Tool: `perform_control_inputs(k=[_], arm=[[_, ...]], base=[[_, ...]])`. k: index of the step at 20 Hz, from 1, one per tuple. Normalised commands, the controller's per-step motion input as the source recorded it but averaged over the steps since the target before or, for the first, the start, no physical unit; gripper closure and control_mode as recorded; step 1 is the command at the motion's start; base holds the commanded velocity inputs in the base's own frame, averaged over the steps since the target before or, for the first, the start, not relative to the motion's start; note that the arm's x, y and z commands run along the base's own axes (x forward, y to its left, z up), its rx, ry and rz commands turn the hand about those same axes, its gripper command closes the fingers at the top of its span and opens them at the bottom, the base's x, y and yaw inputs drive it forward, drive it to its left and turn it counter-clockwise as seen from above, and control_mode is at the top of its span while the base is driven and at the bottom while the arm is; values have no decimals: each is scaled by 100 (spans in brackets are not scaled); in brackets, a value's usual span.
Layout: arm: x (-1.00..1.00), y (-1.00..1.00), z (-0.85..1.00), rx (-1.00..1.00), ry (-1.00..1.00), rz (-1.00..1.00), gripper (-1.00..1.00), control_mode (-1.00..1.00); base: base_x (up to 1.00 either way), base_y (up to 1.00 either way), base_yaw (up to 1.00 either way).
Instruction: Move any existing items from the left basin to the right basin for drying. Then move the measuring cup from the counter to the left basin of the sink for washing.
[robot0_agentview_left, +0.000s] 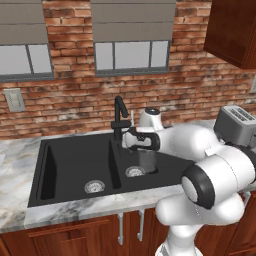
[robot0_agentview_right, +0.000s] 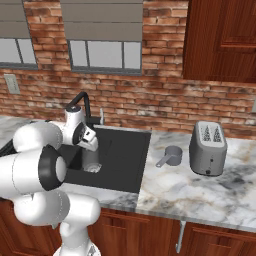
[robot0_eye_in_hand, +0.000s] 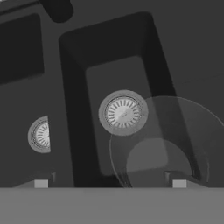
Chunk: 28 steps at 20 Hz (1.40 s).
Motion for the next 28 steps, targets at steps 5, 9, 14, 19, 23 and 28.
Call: perform_control_inputs(k=[5,9,14,19,23,28], arm=[[-7,0,40,0,-7,0,-100,-100],[-7,0,36,0,-5,0,-100,-100],[-6,0,32,0,-5,0,-100,-100],[-14,-1,27,0,-6,0,-100,-100],[-22,-9,25,0,-6,0,-100,-100],[-21,-16,26,0,-5,0,-100,-100]], base=[[0,0,0],[0,0,0],[0,0,0],[0,0,0],[0,0,0],[0,0,0]])
